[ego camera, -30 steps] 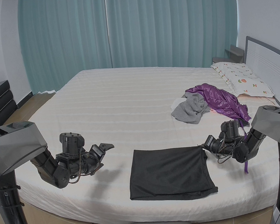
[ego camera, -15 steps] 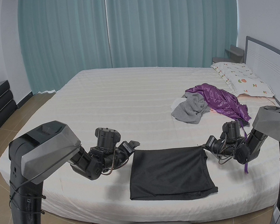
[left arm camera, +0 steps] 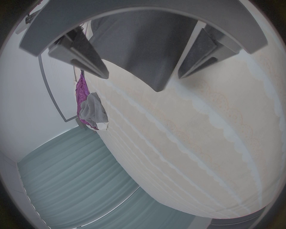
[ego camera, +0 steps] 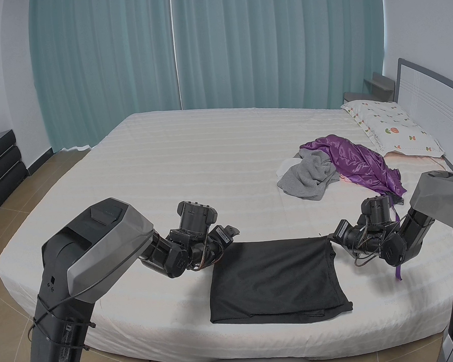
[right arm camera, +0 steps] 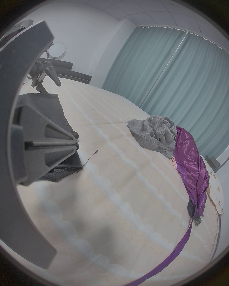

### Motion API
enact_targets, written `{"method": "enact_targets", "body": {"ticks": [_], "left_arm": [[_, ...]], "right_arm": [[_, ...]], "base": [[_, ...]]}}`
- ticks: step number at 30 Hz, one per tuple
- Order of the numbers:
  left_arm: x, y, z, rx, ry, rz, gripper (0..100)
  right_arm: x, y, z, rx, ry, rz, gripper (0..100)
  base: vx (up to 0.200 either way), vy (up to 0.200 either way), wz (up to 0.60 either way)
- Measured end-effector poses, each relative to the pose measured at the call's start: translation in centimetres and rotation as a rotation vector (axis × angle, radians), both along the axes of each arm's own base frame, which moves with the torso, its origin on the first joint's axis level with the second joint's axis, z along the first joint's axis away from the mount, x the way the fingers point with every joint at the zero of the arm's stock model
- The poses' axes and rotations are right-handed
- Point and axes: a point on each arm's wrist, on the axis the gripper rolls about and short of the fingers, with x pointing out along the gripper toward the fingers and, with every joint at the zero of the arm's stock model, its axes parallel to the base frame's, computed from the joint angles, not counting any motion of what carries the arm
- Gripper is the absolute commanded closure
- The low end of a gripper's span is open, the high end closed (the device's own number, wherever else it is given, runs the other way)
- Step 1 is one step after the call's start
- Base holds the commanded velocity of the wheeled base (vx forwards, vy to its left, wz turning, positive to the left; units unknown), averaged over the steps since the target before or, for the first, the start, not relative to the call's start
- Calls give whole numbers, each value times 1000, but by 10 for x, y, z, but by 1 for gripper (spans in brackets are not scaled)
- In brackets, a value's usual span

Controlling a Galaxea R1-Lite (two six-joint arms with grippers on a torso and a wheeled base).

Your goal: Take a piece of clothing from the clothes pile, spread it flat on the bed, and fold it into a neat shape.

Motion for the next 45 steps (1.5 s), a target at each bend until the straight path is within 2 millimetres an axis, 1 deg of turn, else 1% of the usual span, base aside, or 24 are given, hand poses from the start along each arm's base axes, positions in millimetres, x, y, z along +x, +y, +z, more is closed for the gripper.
{"method": "enact_targets", "body": {"ticks": [8, 14, 22, 23, 24, 27, 30, 32, 36, 40, 45], "left_arm": [[7, -2, -5, 26, -16, 47, 100], [7, -2, -7, 20, -11, 76, 100], [7, -1, -9, 22, -4, 76, 100], [6, -1, -9, 22, -3, 75, 0], [6, -2, -9, 20, -3, 74, 0], [6, -1, -10, 19, 3, 71, 0], [4, 1, -11, 19, 10, 81, 0], [4, 4, -10, 12, 13, 95, 0], [-1, 19, -1, -18, 37, 145, 0], [-16, 37, 7, -35, 88, 191, 0], [-48, 60, 6, -68, 176, 234, 0]], "right_arm": [[0, -3, 1, -12, -4, -12, 100], [6, -12, 2, -15, -15, -40, 100], [7, -13, -5, -20, 2, -38, 100], [7, -12, -6, -18, 4, -34, 100], [7, -12, -6, -16, 4, -30, 0], [6, -11, -6, -10, 3, -26, 0], [2, -11, -1, -3, 0, -22, 0], [-4, -11, 3, 3, 2, -12, 0], [-25, -8, 16, 40, 15, 59, 0], [-50, -6, 23, 53, 41, 114, 0], [-79, -7, 23, 31, 59, 168, 0]], "base": [[0, 0, 0], [0, 0, 0], [0, 0, 0], [0, 0, 0], [0, 0, 0], [0, 0, 0], [0, 0, 0], [0, 0, 0], [0, 0, 0], [0, 0, 0], [0, 0, 0]]}}
